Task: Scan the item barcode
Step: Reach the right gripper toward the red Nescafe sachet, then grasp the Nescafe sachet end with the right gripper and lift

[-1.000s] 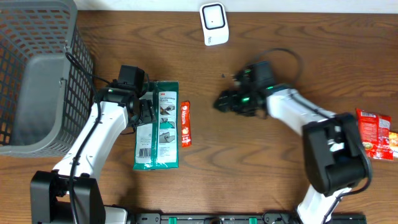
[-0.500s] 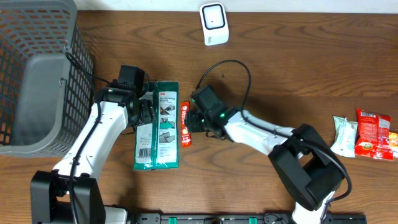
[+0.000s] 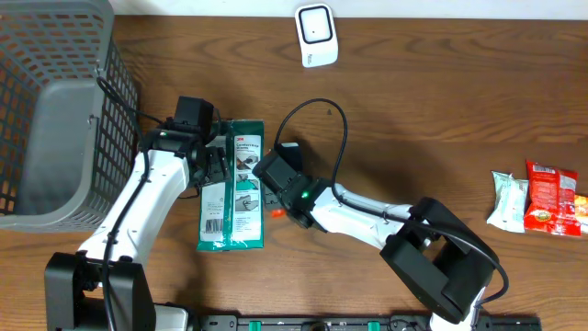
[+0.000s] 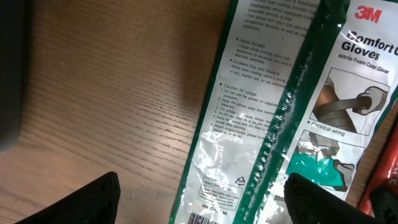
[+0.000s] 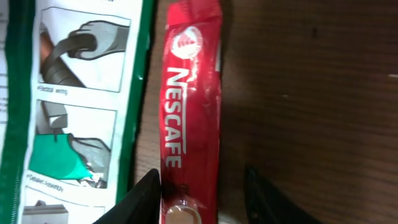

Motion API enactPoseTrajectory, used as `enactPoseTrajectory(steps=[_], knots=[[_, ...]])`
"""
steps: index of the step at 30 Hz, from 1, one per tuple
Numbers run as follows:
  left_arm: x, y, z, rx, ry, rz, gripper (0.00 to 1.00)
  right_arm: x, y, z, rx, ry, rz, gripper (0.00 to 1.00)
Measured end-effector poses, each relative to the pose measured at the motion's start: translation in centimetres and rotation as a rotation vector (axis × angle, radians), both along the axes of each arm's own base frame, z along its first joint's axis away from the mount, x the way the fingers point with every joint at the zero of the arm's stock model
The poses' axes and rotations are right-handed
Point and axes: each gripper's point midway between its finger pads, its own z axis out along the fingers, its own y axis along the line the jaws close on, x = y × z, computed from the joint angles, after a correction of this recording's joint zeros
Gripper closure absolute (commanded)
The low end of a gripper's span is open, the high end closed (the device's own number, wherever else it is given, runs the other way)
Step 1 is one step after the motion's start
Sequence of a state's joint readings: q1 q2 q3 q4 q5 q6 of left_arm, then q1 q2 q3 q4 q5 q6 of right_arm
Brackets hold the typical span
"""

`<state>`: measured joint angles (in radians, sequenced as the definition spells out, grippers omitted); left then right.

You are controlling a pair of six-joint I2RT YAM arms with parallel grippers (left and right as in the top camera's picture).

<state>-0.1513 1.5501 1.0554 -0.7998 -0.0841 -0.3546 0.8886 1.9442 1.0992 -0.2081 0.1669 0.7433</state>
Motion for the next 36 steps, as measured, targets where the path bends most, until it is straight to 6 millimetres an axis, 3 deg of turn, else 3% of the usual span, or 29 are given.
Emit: enactPoseTrajectory(steps=[7,12,19,22,32,36], knots=[[0.0,0.0,0.0,0.000,0.000,0.000,0.15,0.3,-1.8,-0.4,-0.072,-0.011,-0.035,0.69],[0.0,0.0,0.0,0.000,0.000,0.000,0.15,1.3,-4.1,-0.6,-0.147,-0.010,-0.031,0.72],[0.0,0.0,0.0,0.000,0.000,0.000,0.15,1.3,-7.1,-0.5,-0.260,0.021,0.019,0.59],[0.0,0.0,0.0,0.000,0.000,0.000,0.15,1.2,-7.8,-0.5,-0.279,0.037,0.034,0.58],[0.0,0.0,0.0,0.000,0.000,0.000,0.15,1.1,-8.5,-0.5,-0.164,0.160,0.099,0.55],[0.0,0.0,0.0,0.000,0.000,0.000,0.15,0.9,-9.8,-0.3,-0.127,0.242,0.135,0.55]])
